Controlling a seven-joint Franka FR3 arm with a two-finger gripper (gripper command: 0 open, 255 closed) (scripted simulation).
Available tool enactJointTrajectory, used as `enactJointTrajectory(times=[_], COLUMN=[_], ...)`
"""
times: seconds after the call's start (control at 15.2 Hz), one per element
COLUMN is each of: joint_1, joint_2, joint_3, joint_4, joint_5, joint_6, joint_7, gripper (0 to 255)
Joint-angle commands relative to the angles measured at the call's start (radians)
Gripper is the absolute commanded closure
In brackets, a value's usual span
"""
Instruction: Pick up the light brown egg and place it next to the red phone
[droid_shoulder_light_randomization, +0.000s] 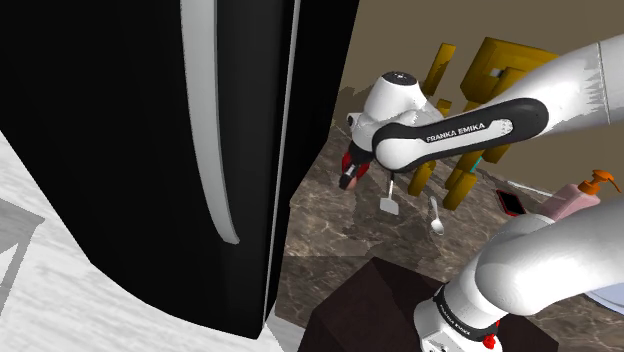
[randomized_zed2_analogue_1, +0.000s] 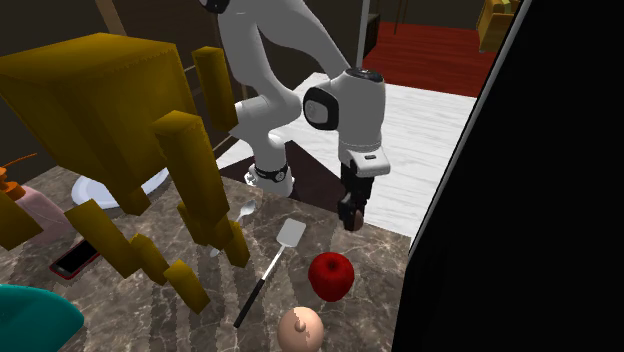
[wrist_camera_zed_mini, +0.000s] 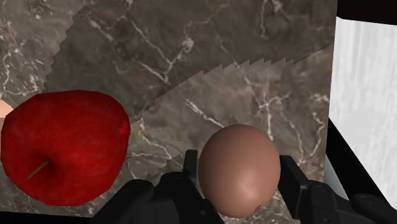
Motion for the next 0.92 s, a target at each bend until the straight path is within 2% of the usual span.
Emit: enactJointTrajectory(times=[0.0,0.86], joint_1=[0.004,0.017], joint_2=[-0.024,-0.112], joint_3=[-0.002,-0.013], joint_4=[0.013,0.131], joint_5=[0.007,0.028], joint_6=[-0.038,-0.242], joint_7=[-0.006,-0.037], gripper=[255,255])
